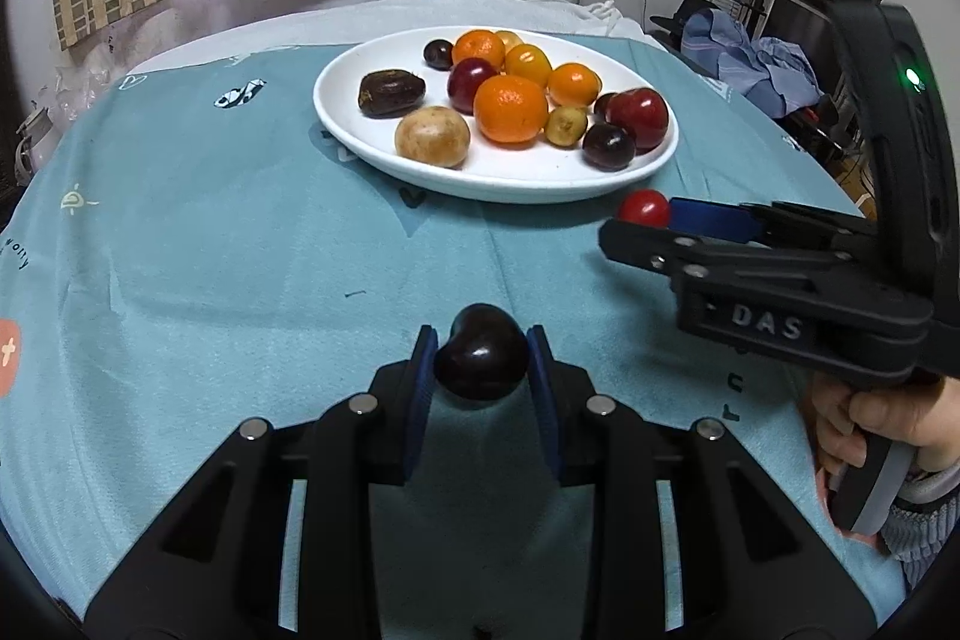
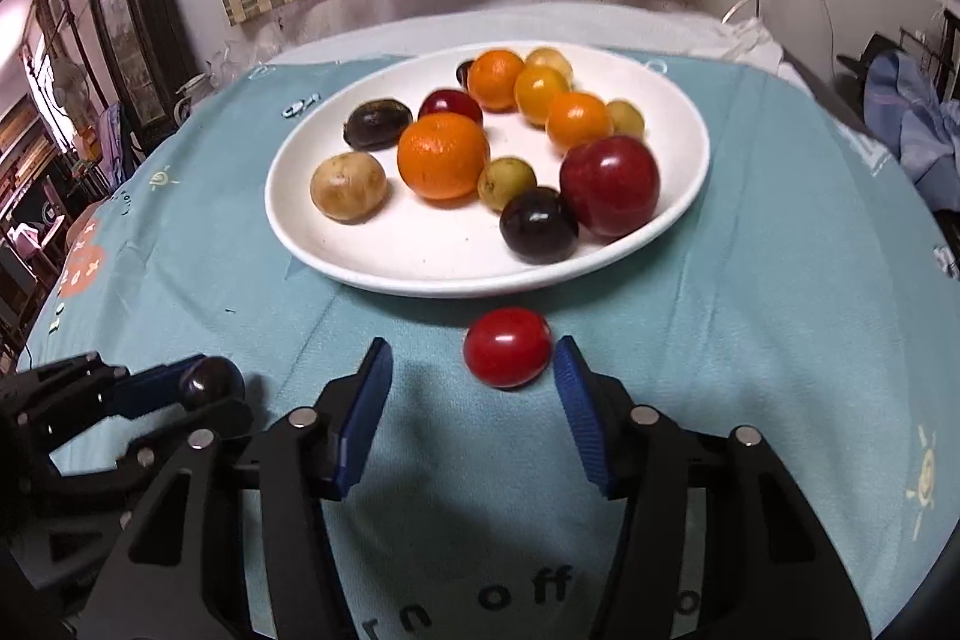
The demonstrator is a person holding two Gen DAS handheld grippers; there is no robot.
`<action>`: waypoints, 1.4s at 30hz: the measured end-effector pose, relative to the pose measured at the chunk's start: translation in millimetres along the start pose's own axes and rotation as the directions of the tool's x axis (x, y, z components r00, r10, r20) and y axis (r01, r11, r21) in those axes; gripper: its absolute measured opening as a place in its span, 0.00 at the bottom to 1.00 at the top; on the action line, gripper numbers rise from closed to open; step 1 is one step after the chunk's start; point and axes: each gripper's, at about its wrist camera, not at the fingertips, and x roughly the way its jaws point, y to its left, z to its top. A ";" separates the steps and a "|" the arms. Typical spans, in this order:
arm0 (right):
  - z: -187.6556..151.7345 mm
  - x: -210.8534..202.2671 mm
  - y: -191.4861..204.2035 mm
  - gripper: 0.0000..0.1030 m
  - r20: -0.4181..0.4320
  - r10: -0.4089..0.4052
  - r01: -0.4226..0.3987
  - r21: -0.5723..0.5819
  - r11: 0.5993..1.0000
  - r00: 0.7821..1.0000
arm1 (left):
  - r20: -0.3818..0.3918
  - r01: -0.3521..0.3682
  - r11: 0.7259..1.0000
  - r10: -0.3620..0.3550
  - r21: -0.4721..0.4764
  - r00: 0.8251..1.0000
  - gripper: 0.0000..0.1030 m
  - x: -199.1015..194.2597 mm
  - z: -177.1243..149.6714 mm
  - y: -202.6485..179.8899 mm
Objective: Organize fruits
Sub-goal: 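Grasp a dark plum with the left tool while the right tool grasps the small red fruit, then carry the dark plum and small red fruit onto the plate and open both tools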
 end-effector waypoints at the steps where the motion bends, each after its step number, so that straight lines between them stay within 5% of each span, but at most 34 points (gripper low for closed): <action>1: 0.7 1.3 -1.1 0.52 -0.005 -0.001 0.001 0.011 1.000 1.000 | -0.003 0.000 1.000 0.000 0.002 1.000 0.30 1.0 0.0 -0.2; 7: 3.5 3.8 -12.7 0.28 -0.019 -0.003 0.004 0.049 0.999 1.000 | -0.027 -0.002 1.000 0.002 0.012 1.000 0.30 10.2 -0.9 -1.2; 25: -62.2 -50.3 24.5 0.27 -0.016 0.067 -0.068 -0.078 0.995 0.998 | -0.009 0.027 0.999 -0.027 0.044 1.000 0.30 -3.8 -12.2 -14.6; 33: -8.9 -105.2 -11.5 0.28 0.191 0.125 -0.138 0.055 0.989 0.974 | 0.113 0.034 0.999 -0.030 -0.034 0.993 0.28 -35.2 38.5 6.4; 42: 66.2 -73.7 -31.0 0.28 0.213 0.101 -0.124 0.096 0.988 0.972 | 0.149 -0.017 0.999 0.024 -0.047 0.989 0.28 -9.3 110.9 18.0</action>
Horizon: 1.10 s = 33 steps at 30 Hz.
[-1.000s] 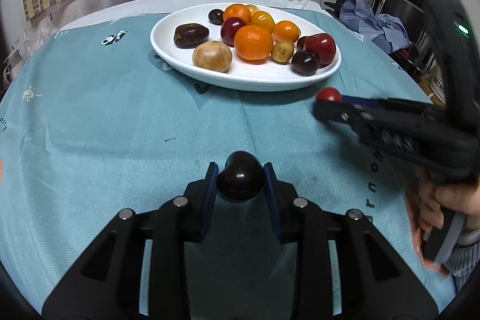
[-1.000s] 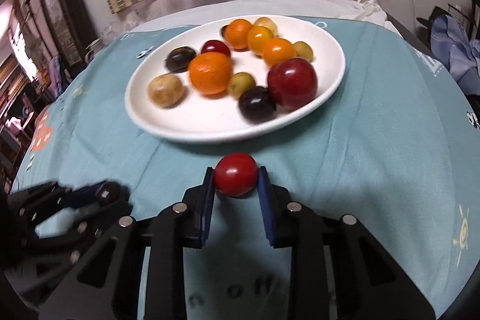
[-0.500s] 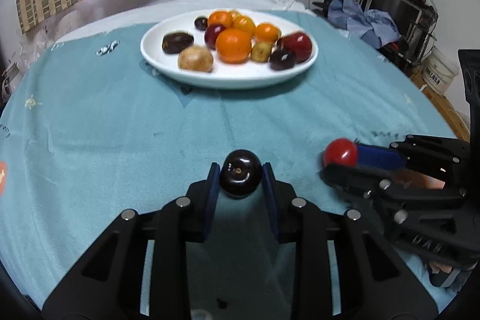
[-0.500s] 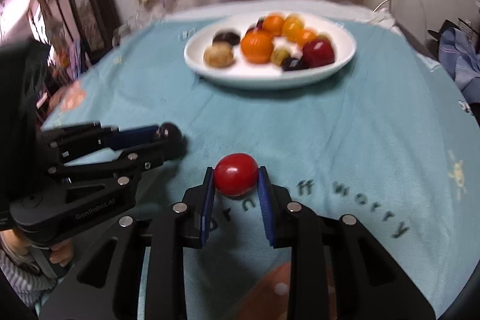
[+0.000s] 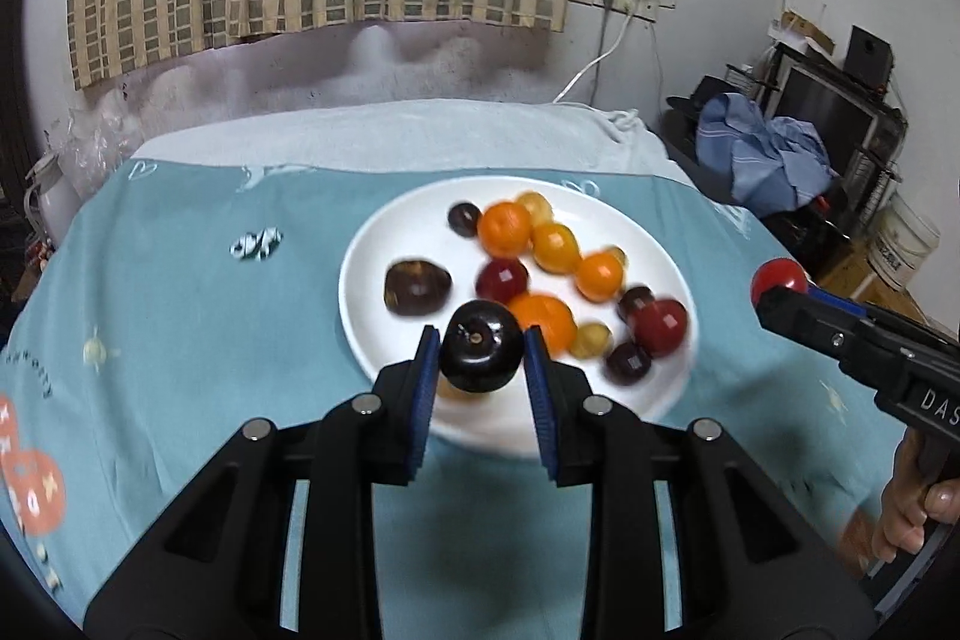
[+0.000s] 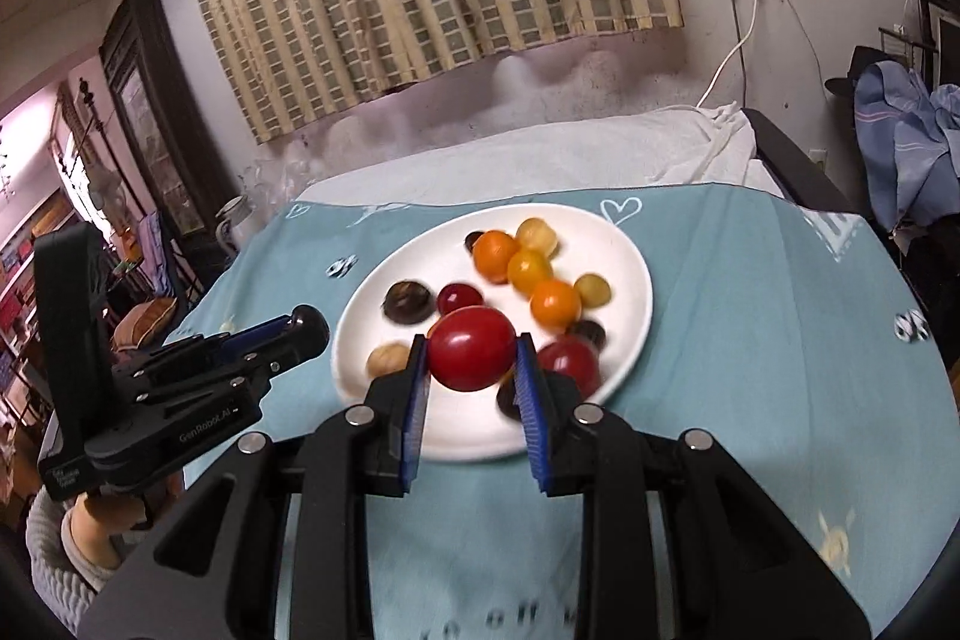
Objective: Organize fruits
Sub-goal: 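Carry the dark plum and small red fruit onto the plate and open both tools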
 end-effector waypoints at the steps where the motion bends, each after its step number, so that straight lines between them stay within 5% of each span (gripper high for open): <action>1: 1.9 7.2 -2.0 0.28 -0.005 -0.002 0.003 0.005 1.000 1.000 | -0.006 -0.004 1.000 0.004 -0.004 1.000 0.28 10.8 5.9 0.9; 8: 14.7 76.1 -18.2 0.29 -0.068 -0.015 0.019 0.049 0.999 0.998 | -0.052 -0.005 1.000 0.004 -0.028 0.999 0.29 63.5 15.3 7.0; 10: 15.8 83.7 -20.0 0.30 -0.080 -0.023 0.028 0.052 0.998 0.996 | -0.058 -0.005 0.999 0.003 -0.033 0.998 0.48 71.2 12.4 8.9; 11: 16.0 85.8 -20.9 0.41 -0.089 -0.017 0.022 0.058 0.998 0.996 | -0.057 -0.012 1.000 0.010 -0.029 0.998 0.63 72.2 10.8 8.4; 12: 16.7 85.8 -21.7 0.52 -0.086 -0.010 0.017 0.070 0.997 0.996 | -0.052 -0.021 1.000 0.020 -0.016 0.998 0.64 72.2 9.7 7.8; 13: 17.1 82.6 -21.9 0.63 -0.064 -0.013 0.018 0.077 0.997 0.998 | -0.053 -0.026 1.000 0.026 -0.007 0.998 0.64 72.1 9.4 7.1; 24: 31.1 -14.3 12.2 0.67 0.149 0.051 -0.057 0.039 0.998 0.987 | 0.049 -0.070 0.996 0.073 -0.048 0.996 0.83 13.2 4.9 13.0; 33: -33.6 -54.8 25.1 0.73 0.165 -0.039 0.040 0.000 0.999 0.985 | 0.126 -0.140 0.989 0.144 -0.038 0.981 0.92 -60.0 -57.0 -8.2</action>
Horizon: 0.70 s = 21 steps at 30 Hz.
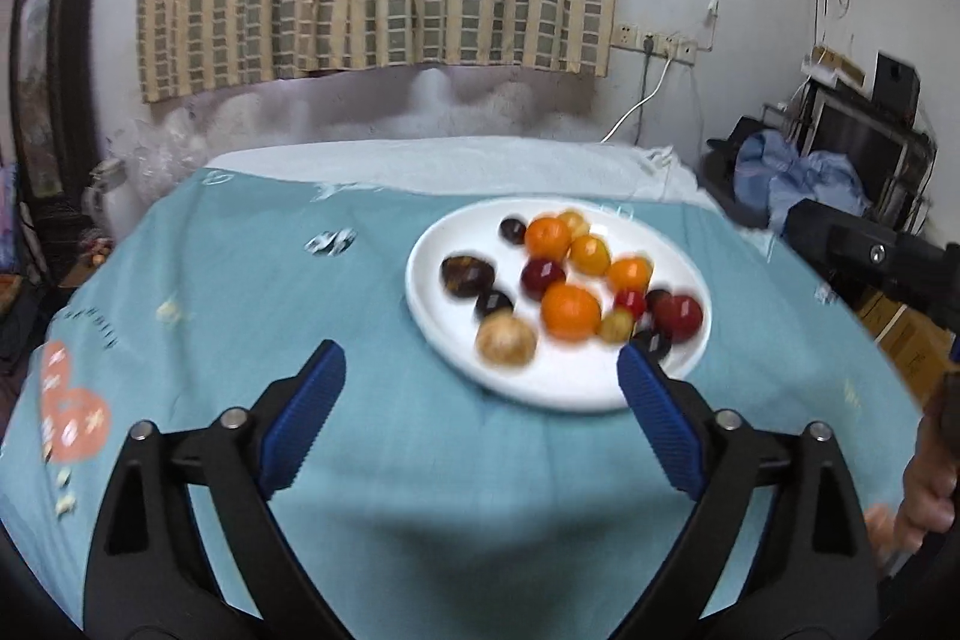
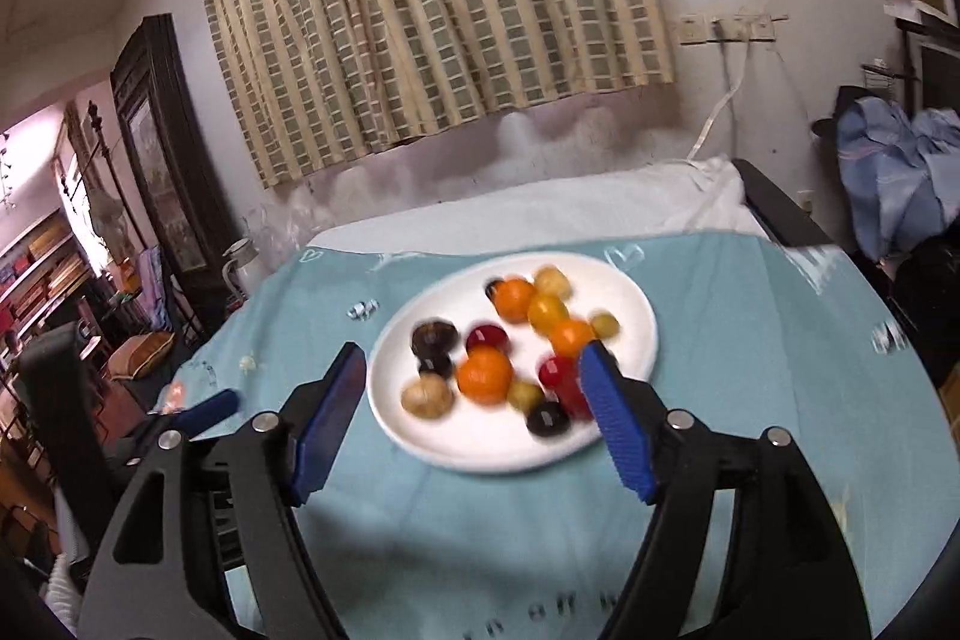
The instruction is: Organize fruits
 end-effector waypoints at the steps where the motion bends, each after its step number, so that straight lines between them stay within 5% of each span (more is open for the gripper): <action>1: -9.8 -1.9 -3.1 0.73 -0.007 -0.035 0.035 0.001 0.999 0.999 | -0.004 -0.014 1.000 0.014 0.013 1.000 0.92 -5.9 -12.1 -2.7; 6: -59.6 0.5 -15.2 0.73 -0.089 -0.203 0.197 -0.069 0.978 0.975 | -0.038 -0.029 0.999 0.030 0.022 0.999 0.95 -14.6 -42.3 -6.7; 9: -65.8 9.9 -10.4 0.74 -0.123 -0.197 0.186 -0.101 0.977 0.973 | -0.024 -0.039 0.999 0.040 0.028 0.999 0.98 -15.6 -43.5 -6.9; 13: -64.5 9.1 2.0 0.94 -0.071 -0.231 0.218 -0.162 0.963 0.970 | -0.025 -0.058 0.998 0.059 0.031 0.998 0.98 -12.5 -42.1 -5.5; 21: -63.9 5.8 7.4 0.98 -0.042 -0.229 0.218 -0.188 0.958 0.972 | -0.067 -0.038 0.999 0.038 0.004 0.997 0.98 -5.5 -35.5 -5.0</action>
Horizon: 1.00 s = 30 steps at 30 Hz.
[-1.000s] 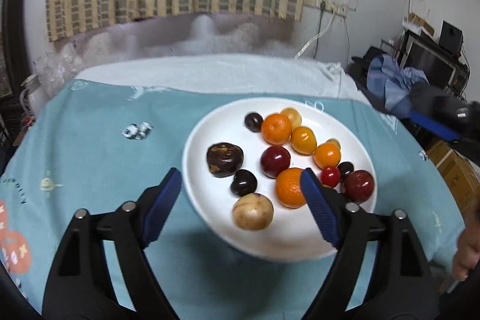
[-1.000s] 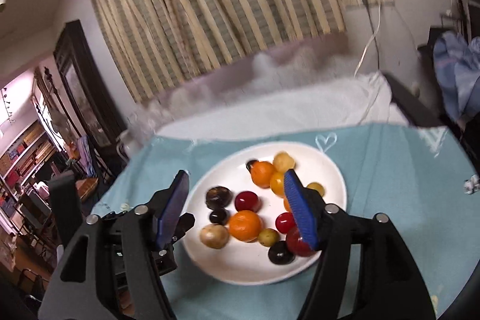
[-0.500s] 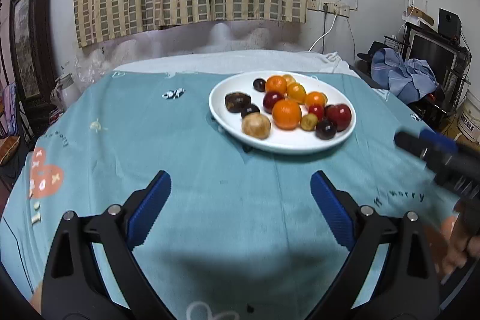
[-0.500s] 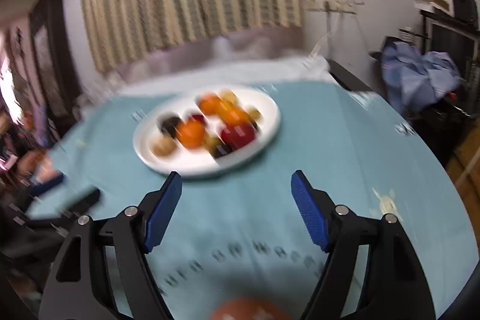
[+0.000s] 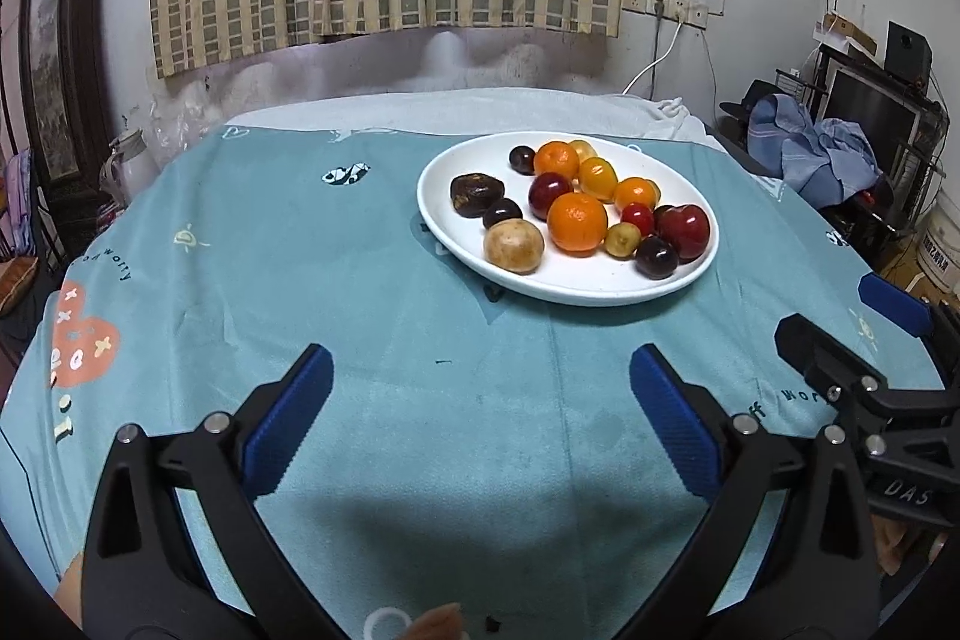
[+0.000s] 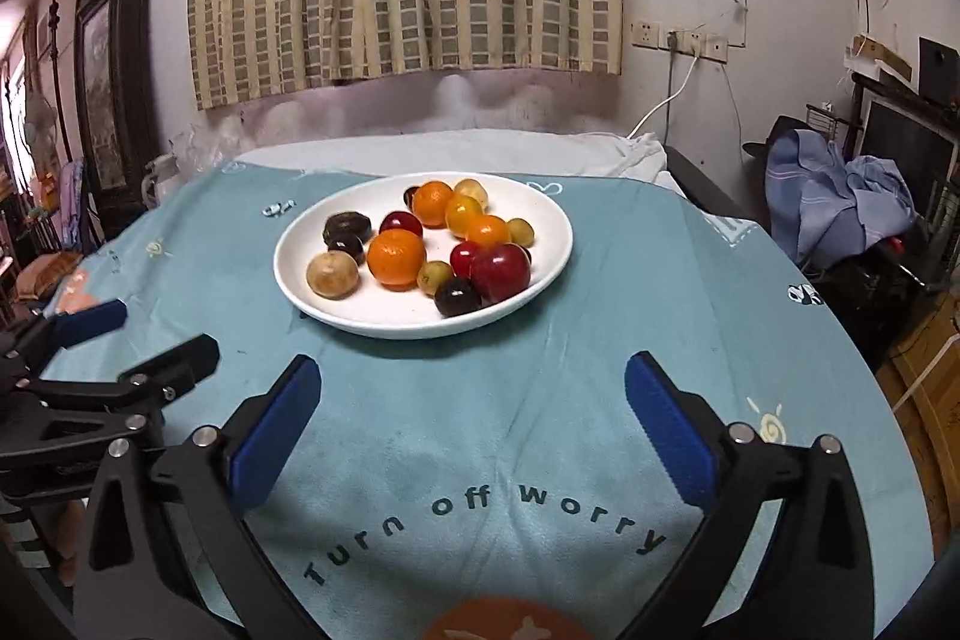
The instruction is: Organize fruits
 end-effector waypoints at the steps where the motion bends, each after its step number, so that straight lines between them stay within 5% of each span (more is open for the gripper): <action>1: -0.6 0.0 0.4 0.99 0.004 -0.004 0.004 -0.005 1.000 1.000 | 0.006 -0.008 1.000 0.008 0.005 1.000 0.98 -1.2 -0.1 -1.1; 14: -3.3 -0.1 -4.2 0.99 0.015 0.001 -0.001 0.039 0.999 1.000 | 0.027 0.012 1.000 -0.012 -0.002 1.000 0.98 -8.7 1.2 -0.3; 22: -5.6 3.6 -3.8 0.99 -0.003 -0.014 0.014 0.043 0.999 1.000 | 0.040 -0.073 0.996 0.071 0.046 0.997 0.98 -12.0 0.9 -9.2; 30: -4.5 -4.2 -5.6 0.99 0.021 -0.032 0.030 0.059 0.998 0.999 | 0.037 -0.036 0.999 0.034 0.041 0.999 0.98 -13.4 1.5 -6.8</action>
